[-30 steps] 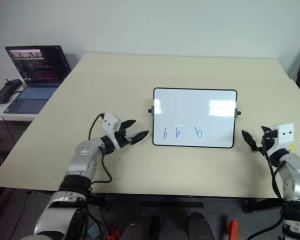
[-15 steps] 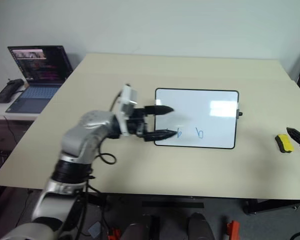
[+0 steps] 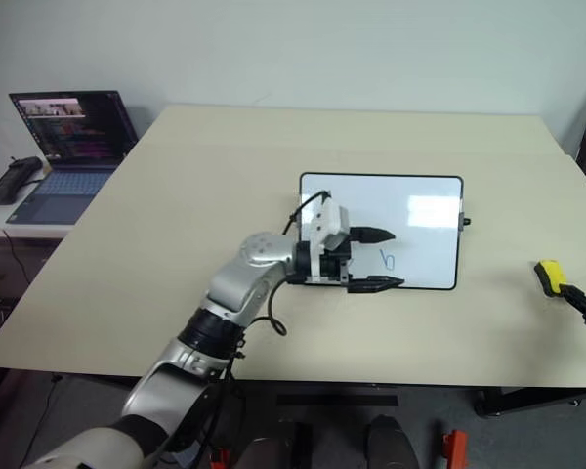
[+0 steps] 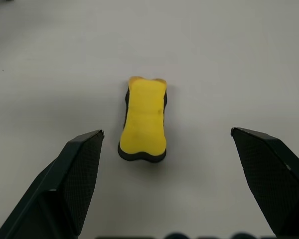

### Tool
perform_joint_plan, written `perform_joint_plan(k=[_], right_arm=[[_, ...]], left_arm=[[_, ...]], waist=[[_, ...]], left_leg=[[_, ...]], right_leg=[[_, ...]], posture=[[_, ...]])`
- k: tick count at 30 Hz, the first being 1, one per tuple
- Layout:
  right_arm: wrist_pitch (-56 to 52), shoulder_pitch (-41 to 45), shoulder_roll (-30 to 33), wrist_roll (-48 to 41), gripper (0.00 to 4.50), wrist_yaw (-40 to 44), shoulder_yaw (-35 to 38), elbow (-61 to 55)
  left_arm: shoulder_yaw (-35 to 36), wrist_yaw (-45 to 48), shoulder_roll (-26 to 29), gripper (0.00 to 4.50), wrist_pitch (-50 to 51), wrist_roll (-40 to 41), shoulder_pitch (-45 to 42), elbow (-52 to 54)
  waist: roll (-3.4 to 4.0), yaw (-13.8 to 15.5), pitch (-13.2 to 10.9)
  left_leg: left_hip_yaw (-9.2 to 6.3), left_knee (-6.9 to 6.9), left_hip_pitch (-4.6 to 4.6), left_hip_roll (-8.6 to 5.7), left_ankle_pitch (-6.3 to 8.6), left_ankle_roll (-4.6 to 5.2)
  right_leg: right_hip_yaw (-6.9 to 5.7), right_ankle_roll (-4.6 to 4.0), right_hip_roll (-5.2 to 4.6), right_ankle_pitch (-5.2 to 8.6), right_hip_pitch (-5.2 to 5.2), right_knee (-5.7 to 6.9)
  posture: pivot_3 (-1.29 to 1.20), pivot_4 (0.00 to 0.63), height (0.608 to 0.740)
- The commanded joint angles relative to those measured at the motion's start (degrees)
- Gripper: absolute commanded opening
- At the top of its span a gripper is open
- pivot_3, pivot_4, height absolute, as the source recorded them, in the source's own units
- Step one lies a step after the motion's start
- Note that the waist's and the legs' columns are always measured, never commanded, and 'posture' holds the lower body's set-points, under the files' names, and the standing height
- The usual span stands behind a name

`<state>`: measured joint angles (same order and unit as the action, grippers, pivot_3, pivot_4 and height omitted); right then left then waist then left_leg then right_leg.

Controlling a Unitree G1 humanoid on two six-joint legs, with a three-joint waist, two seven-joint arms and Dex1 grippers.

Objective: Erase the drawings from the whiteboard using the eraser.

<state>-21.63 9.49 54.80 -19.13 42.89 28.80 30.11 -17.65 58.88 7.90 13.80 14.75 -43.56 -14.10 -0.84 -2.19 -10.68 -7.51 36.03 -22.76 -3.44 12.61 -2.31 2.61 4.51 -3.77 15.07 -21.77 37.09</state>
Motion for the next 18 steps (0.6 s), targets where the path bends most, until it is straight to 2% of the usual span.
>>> perform_joint_plan(k=[1,10,18], right_arm=[[2.81,5.45,2.32,1.33,4.47,0.13,-0.97,5.01],[8.82,19.60,1.19,7.36,4.47,1.37,-9.61,23.75],[11.60,24.45,-0.09,8.36,4.47,2.88,-11.25,31.22]], left_arm=[[-1.41,-1.17,-1.96,4.50,-2.31,-1.39,0.45,1.72],[-1.51,-0.49,-1.34,4.50,-0.69,-1.01,1.28,3.44],[-1.16,-1.12,-0.08,4.50,1.29,-0.75,2.70,6.53]], waist=[[0.00,0.02,0.00],[0.05,0.03,0.03],[0.05,0.13,0.02]], left_leg=[[0.02,0.01,0.00,0.00,0.00,0.00],[0.01,0.00,0.01,-0.01,0.00,-0.01],[0.00,-0.02,-0.01,-0.01,0.00,-0.01]], right_leg=[[0.02,0.00,-0.01,0.00,0.00,0.00],[0.01,0.00,0.02,-0.01,0.00,0.01],[0.00,0.00,-0.01,-0.01,0.00,-0.01]], posture=[[0.00,0.150,0.740],[0.00,0.150,0.740],[0.00,0.150,0.740]])
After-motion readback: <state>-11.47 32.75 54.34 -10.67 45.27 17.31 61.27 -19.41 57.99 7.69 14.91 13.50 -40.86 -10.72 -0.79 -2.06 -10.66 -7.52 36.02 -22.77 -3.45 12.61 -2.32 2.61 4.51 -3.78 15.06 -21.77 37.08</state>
